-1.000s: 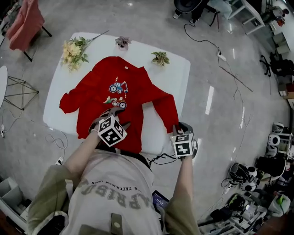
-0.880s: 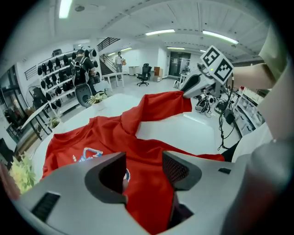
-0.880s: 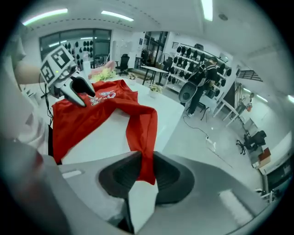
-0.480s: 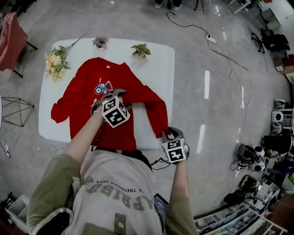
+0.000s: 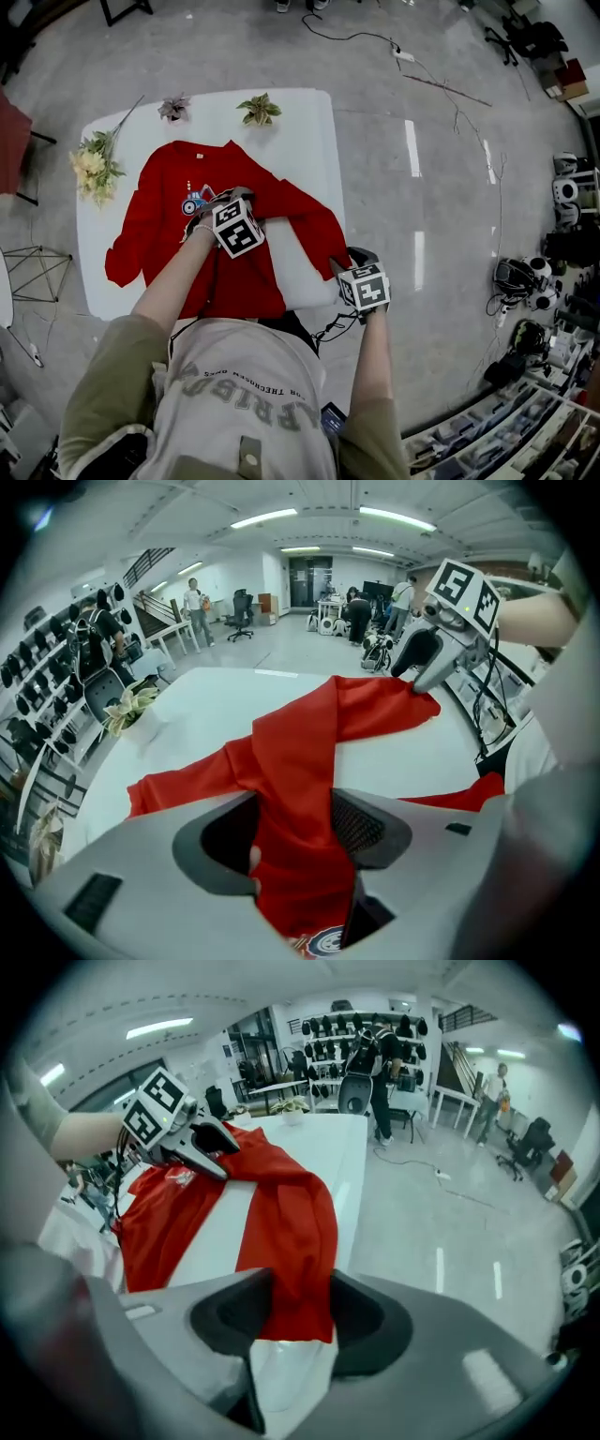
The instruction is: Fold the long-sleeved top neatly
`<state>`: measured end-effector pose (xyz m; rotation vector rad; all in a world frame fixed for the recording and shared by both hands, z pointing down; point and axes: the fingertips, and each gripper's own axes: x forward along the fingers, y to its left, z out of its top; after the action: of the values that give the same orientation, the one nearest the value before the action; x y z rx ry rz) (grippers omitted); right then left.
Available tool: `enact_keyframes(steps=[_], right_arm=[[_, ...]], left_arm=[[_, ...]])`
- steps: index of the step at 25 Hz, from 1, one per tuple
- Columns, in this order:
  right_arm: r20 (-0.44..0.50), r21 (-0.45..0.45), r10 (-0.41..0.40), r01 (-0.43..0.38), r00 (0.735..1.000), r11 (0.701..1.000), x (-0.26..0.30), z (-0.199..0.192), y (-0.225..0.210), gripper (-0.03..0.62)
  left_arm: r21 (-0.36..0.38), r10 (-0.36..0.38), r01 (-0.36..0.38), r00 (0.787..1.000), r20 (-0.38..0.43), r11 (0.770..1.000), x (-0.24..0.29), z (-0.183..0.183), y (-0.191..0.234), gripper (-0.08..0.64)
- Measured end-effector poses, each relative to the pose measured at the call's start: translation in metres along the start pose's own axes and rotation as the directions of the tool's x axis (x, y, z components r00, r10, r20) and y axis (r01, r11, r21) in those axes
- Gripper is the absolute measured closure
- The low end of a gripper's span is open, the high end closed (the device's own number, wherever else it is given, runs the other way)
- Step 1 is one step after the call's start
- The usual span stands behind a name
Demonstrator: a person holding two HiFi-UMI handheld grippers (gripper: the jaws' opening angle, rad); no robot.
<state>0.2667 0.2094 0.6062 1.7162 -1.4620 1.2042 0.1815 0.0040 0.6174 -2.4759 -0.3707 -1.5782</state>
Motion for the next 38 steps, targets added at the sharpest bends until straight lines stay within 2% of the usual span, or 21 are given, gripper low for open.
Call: enact_keyframes(steps=[2, 3, 8, 12, 14, 15, 17, 18, 21, 24, 26, 28, 30, 32, 34, 36, 38], right_arm=[[0.03, -0.024, -0.083, 0.084, 0.996, 0.996, -0.007, 0.008, -0.007, 0.548], [0.058, -0.015, -0.116, 0.117, 0.992, 0.993, -0.012, 0.014, -0.012, 0.591], [0.158, 0.067, -0.219, 0.211, 0.963, 0.975, -0.05, 0.027, -0.045, 0.592], [0.194, 0.115, -0.23, 0.211, 0.954, 0.971, -0.066, 0.029, -0.049, 0.591], [0.179, 0.111, -0.216, 0.198, 0.96, 0.974, -0.059, 0.024, -0.046, 0.591], [0.157, 0.104, -0.186, 0.171, 0.97, 0.98, -0.051, 0.021, -0.041, 0.561], [0.095, 0.101, -0.096, 0.086, 0.991, 0.991, -0.032, 0.012, -0.027, 0.373], [0.068, 0.105, -0.065, 0.058, 0.996, 0.993, -0.023, 0.008, -0.023, 0.333], [0.008, 0.138, -0.051, 0.049, 0.999, 0.989, -0.003, -0.004, -0.027, 0.333], [0.01, 0.216, -0.017, 0.015, 1.0, 0.976, 0.005, -0.007, -0.031, 0.35], [0.033, 0.221, -0.05, 0.042, 0.998, 0.974, 0.0, -0.003, -0.038, 0.479], [0.067, 0.185, -0.146, 0.131, 0.987, 0.974, -0.014, 0.004, -0.05, 0.58], [0.121, 0.121, -0.262, 0.248, 0.957, 0.961, -0.037, 0.015, -0.061, 0.588], [0.191, 0.014, -0.328, 0.331, 0.925, 0.943, -0.059, 0.025, -0.057, 0.589], [0.25, -0.096, -0.312, 0.345, 0.916, 0.934, -0.071, 0.028, -0.036, 0.589], [0.259, -0.172, -0.262, 0.311, 0.93, 0.935, -0.072, 0.018, -0.008, 0.589], [0.227, -0.226, -0.227, 0.278, 0.947, 0.934, -0.065, -0.003, 0.016, 0.589]], left_arm=[[0.016, -0.015, 0.016, 1.0, -0.006, 1.0, 0.002, -0.003, 0.0, 0.308], [0.022, -0.02, 0.021, 1.0, -0.007, 1.0, 0.002, -0.004, 0.001, 0.308], [0.034, -0.035, 0.034, 0.999, 0.008, 0.999, 0.003, -0.005, 0.004, 0.308], [0.039, -0.046, 0.045, 0.999, 0.012, 0.998, 0.002, -0.005, 0.003, 0.308], [0.039, -0.051, 0.051, 0.999, 0.015, 0.998, 0.003, -0.005, 0.003, 0.308], [0.038, -0.054, 0.053, 0.998, 0.017, 0.998, 0.003, -0.005, 0.003, 0.308], [0.038, -0.057, 0.056, 0.998, 0.019, 0.998, 0.003, -0.005, 0.003, 0.308], [0.039, -0.058, 0.057, 0.998, 0.018, 0.998, 0.002, -0.005, 0.003, 0.308], [0.04, -0.06, 0.059, 0.998, 0.016, 0.997, 0.002, -0.005, 0.002, 0.308], [0.037, -0.066, 0.066, 0.998, 0.014, 0.997, 0.004, -0.005, 0.002, 0.308], [0.031, -0.072, 0.072, 0.997, 0.014, 0.997, 0.004, -0.006, 0.002, 0.308], [0.025, -0.076, 0.075, 0.997, 0.018, 0.997, 0.005, -0.007, 0.003, 0.308], [0.014, -0.08, 0.08, 0.997, 0.022, 0.997, 0.006, -0.008, 0.003, 0.307], [0.002, -0.086, 0.086, 0.996, 0.026, 0.996, 0.007, -0.008, 0.004, 0.304], [-0.004, -0.091, 0.091, 0.995, 0.036, 0.996, 0.009, -0.007, 0.007, 0.301], [0.0, -0.097, 0.097, 0.994, 0.047, 0.995, 0.01, -0.007, 0.008, 0.299], [0.007, -0.102, 0.102, 0.993, 0.052, 0.995, 0.01, -0.008, 0.009, 0.299]])
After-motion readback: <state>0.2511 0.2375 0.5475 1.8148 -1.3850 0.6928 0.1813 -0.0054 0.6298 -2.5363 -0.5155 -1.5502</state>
